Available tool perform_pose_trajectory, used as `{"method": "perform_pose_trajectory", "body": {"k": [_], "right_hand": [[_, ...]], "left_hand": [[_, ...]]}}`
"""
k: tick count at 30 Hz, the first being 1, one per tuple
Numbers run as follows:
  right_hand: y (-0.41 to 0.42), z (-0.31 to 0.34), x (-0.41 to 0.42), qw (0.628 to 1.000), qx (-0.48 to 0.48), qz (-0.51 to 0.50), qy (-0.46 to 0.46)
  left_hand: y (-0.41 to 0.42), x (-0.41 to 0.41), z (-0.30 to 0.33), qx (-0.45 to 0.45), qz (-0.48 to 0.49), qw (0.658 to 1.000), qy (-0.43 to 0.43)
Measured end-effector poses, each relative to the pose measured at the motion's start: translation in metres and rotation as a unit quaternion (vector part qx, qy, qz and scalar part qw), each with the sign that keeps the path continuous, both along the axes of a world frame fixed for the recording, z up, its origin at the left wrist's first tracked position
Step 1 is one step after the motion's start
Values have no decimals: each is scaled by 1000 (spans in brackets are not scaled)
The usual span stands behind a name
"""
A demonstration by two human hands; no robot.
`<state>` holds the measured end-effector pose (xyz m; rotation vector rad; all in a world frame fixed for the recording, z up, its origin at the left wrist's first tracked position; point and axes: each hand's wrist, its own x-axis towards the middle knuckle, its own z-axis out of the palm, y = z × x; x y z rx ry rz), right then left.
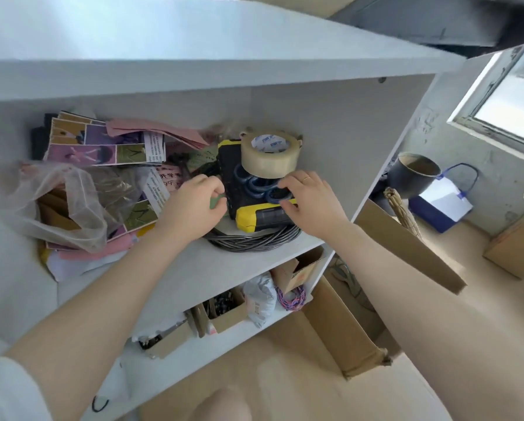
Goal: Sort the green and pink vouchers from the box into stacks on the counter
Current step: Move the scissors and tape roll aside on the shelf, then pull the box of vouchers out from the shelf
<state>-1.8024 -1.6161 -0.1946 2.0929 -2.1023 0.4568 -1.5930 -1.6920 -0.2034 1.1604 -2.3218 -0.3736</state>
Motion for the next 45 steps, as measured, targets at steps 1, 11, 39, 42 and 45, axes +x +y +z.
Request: {"method": "perform_pose_trajectory", "body": {"k": [1, 11, 39, 42, 45], "right_hand": [[8, -5, 4, 1000, 25, 3, -9], [127, 116, 73, 945, 308, 80, -80], [380, 182, 622, 647, 381, 645, 143], [417, 173, 689, 634, 388, 654, 142], [437, 157, 741, 632, 389, 654, 145]], "left_hand": [[5, 3, -2, 12, -6, 1000, -14], [156, 66, 103, 200, 23, 979, -38], [641, 517, 210, 264, 632, 728, 22], [682, 573, 199, 269, 657, 703, 32], [706, 616, 184, 280, 680, 675, 63]]}}
